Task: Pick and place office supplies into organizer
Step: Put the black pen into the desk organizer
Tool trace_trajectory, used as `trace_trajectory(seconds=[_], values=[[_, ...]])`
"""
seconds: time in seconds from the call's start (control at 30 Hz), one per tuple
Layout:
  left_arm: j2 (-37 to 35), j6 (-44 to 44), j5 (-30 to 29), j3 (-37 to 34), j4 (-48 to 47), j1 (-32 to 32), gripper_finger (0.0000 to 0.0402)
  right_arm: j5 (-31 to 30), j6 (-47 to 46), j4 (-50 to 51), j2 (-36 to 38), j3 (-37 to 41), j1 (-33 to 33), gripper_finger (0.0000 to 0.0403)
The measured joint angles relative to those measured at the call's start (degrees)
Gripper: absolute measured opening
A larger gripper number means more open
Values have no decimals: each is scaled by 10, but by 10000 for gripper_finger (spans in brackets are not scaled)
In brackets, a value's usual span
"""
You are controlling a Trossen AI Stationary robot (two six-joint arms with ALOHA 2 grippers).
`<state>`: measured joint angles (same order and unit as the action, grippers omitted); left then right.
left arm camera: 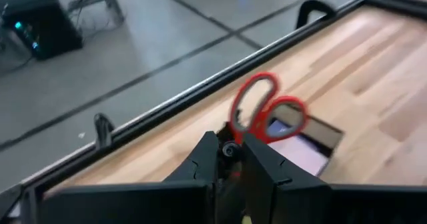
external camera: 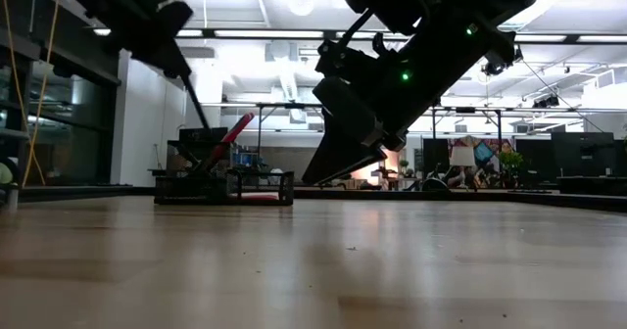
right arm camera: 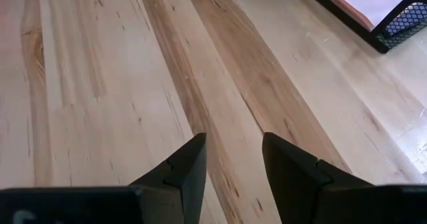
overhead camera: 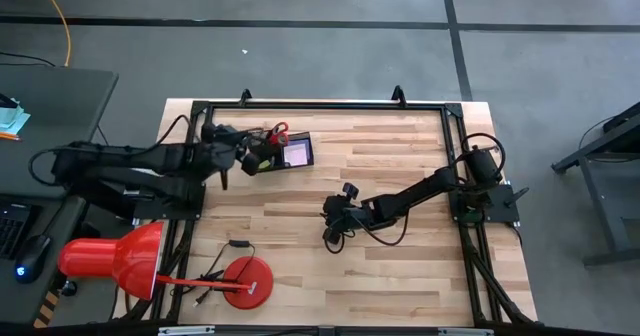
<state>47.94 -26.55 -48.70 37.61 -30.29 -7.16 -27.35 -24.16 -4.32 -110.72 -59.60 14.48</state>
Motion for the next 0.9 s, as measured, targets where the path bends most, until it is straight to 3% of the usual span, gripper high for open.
trace_trajectory(seconds=[0.2,0.37,0.63,0.8,0.9], values=[[12,24,45,0,1,-79,21,0,0,0,0,0,0,139],[23,37,115,0,1,-132,21,1,0,0,0,0,0,139],[103,71,216,0,35,-193,21,1,0,0,0,0,-2,139],[161,68,232,3,58,-202,28,1,0,0,0,0,-2,139],[170,67,217,1,56,-201,55,1,1,0,0,0,-2,139]])
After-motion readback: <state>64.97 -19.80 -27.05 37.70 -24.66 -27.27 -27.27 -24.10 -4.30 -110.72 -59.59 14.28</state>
